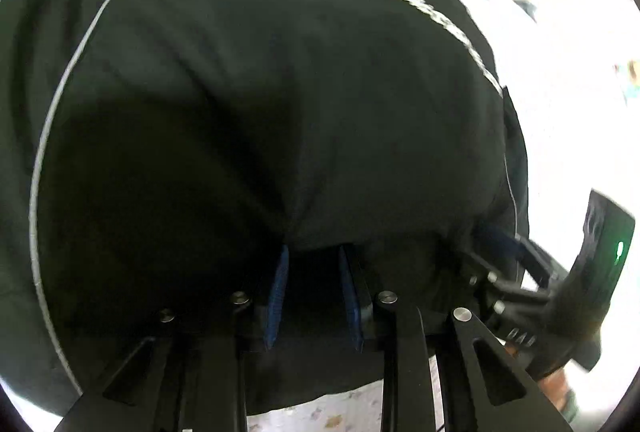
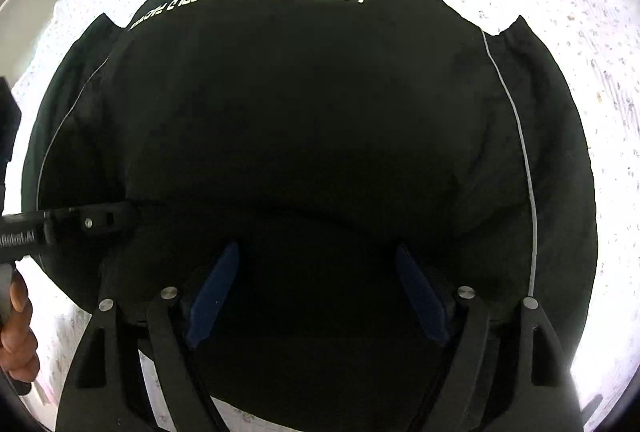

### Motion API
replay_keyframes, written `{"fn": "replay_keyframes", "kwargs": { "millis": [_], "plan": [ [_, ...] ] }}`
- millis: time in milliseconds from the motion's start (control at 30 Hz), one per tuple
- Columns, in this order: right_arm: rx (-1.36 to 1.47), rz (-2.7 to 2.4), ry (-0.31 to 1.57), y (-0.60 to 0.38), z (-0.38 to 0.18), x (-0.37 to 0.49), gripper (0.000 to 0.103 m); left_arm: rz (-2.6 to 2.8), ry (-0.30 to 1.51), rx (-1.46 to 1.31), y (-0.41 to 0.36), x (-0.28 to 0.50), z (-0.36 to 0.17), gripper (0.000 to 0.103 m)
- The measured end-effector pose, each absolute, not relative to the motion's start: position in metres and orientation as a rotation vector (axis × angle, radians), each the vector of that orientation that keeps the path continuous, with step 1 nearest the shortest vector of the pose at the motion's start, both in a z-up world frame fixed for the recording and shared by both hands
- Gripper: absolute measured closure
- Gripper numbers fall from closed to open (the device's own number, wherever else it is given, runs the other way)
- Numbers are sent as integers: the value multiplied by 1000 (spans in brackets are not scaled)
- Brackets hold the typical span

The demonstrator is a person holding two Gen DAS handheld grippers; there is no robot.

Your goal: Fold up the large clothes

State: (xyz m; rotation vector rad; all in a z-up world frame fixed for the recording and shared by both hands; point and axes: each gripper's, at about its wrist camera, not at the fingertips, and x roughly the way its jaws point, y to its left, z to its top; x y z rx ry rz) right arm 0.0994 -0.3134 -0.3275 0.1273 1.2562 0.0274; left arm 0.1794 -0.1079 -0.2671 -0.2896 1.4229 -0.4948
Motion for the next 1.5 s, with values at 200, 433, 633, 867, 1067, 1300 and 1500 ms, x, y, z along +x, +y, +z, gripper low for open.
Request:
{"fn": "replay_keyframes", "kwargs": {
  "millis": [200, 433, 633, 867, 1067, 1300, 1500],
  "plan": [
    [227, 103, 1135, -335, -262, 110, 21, -666, 1241, -235, -120, 182, -181, 74],
    [190, 32, 1202, -341, -292, 185, 30, -590, 1315, -151, -153, 257, -216, 35],
    [114, 16, 1257, -329, -338, 192, 29, -554, 1362, -73, -163, 267, -260, 35],
    [137, 125, 1148, -342, -289, 144, 27, -639, 1261, -117, -128, 234, -198, 36],
    [63, 164, 1142, -329, -273, 71, 26, -657, 1279, -50, -100, 177, -191, 35],
    [32, 132, 1255, -319, -321, 77, 26, -397, 1437, -236, -100, 183, -274, 36],
    [79, 107, 1284, -329, -308, 71, 20, -426, 1385, -172, -97, 169, -236, 36]
  ]
}}
